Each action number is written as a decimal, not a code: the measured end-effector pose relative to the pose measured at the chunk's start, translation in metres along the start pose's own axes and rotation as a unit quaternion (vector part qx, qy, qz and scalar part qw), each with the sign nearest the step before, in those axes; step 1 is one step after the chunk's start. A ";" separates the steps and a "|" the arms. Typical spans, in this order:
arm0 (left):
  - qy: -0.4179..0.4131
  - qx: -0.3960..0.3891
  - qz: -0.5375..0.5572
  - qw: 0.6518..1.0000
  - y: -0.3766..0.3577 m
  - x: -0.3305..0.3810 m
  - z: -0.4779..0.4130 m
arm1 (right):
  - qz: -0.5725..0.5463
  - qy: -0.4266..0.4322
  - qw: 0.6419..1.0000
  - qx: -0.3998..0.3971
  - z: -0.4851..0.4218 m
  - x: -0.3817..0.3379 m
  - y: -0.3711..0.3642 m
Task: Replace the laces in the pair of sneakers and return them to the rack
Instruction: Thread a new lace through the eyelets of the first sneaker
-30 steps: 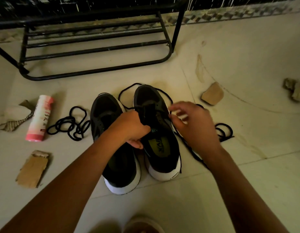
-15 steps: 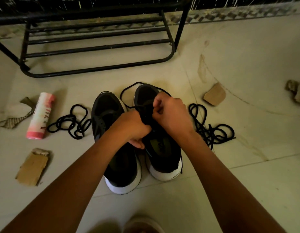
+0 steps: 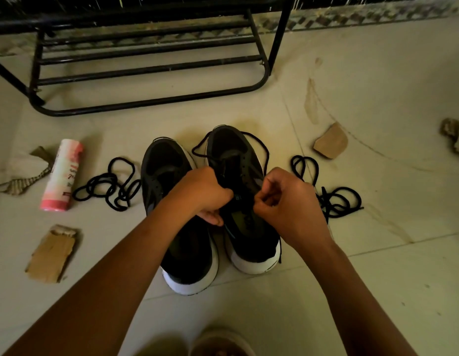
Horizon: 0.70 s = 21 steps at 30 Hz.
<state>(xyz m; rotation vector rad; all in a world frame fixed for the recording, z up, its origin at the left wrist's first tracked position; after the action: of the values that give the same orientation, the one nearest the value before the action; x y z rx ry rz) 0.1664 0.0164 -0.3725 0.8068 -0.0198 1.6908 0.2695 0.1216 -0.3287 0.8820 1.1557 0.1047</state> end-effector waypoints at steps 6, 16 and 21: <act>-0.033 -0.010 0.004 0.999 0.001 0.003 0.003 | -0.089 -0.044 0.995 0.032 -0.010 0.016 0.009; -0.048 0.092 0.088 0.991 0.046 0.009 -0.010 | 0.144 -0.112 0.983 0.028 -0.103 0.064 -0.013; -0.069 0.107 0.204 0.971 0.051 0.011 -0.030 | 0.222 -0.123 0.967 -0.012 -0.116 0.057 -0.021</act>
<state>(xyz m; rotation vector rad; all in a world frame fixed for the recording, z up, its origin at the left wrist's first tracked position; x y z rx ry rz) 0.1067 0.0235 -0.3696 1.1401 -0.1079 2.0420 0.1915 0.1995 -0.3989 1.0887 0.7114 0.3645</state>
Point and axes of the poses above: each hand's wrist, its own z-axis away from the middle knuckle, its own y-axis out of the back of the hand, x = y × z, the point moved 8 cm from there along -z, towards the middle knuckle, and after that the axes turned 2 degrees about z, right-handed, at the moved point
